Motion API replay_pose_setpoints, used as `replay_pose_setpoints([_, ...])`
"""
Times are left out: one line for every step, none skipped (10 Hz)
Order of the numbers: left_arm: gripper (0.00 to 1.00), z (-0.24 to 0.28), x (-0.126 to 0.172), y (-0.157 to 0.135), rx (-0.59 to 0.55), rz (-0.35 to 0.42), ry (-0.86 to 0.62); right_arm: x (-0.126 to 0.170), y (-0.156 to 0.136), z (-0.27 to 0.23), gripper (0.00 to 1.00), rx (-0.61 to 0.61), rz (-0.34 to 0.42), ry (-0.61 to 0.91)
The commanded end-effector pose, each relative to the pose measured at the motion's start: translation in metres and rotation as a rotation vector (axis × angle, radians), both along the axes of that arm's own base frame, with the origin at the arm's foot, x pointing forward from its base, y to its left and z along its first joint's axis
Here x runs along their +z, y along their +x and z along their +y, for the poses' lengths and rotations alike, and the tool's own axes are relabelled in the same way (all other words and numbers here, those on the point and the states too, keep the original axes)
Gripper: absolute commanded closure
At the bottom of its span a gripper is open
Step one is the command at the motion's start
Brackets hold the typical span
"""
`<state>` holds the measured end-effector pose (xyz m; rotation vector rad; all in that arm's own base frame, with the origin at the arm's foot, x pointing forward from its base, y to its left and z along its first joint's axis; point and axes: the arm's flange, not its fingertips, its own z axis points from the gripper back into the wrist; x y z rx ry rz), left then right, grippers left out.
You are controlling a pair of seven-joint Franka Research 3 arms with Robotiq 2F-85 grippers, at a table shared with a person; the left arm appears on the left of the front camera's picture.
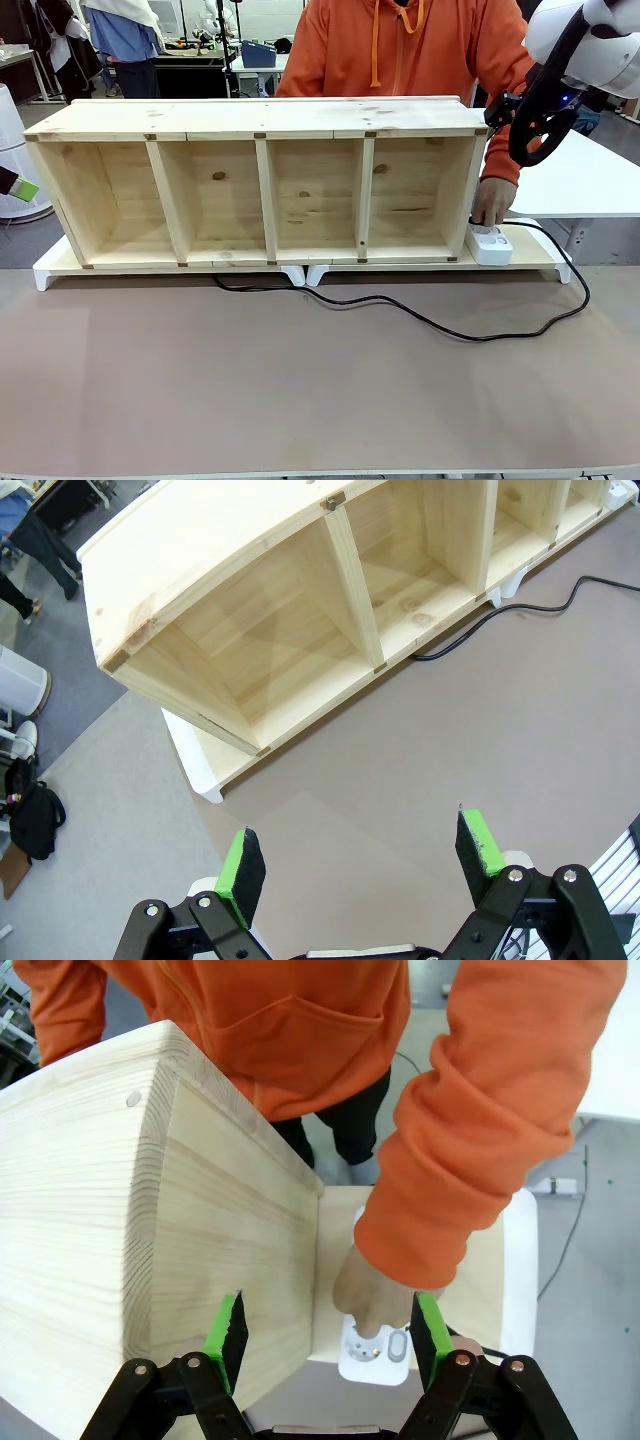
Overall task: Perform cable management.
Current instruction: Release the Power Cable when the human grasps it.
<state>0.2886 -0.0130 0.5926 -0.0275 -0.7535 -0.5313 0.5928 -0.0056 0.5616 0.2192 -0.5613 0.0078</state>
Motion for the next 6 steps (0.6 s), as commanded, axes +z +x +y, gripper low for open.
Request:
replay_pose_setpoints([0.00, 0.0006, 0.0003, 0.0005, 0.004, -0.002, -0.001, -0.0004, 0.0001, -0.0013, 0.16, -0.003, 0.001, 0.004])
replay_pose_setpoints([0.00, 0.0006, 0.0003, 0.0005, 0.004, -0.002, -0.001, -0.0004, 0.0001, -0.0013, 0.16, -0.003, 0.001, 0.004])
replay_pose_setpoints([0.00, 0.0006, 0.0003, 0.0005, 0.004, -0.002, -0.001, -0.0004, 0.0001, -0.0013, 0.16, -0.003, 0.001, 0.004])
replay_pose_setpoints([0.00, 0.0006, 0.0003, 0.0005, 0.004, -0.002, -0.001, -0.0004, 0.0001, -0.0013, 0.16, -0.003, 0.001, 0.004])
replay_pose_setpoints([0.00, 0.0006, 0.0003, 0.0005, 0.004, -0.002, -0.001, -0.0004, 0.0001, -0.0013, 0.16, -0.003, 0.001, 0.004])
replay_pose_setpoints([0.00, 0.0006, 0.0003, 0.0005, 0.004, -0.002, -0.001, -0.0004, 0.0001, -0.0013, 0.16, -0.003, 0.001, 0.004])
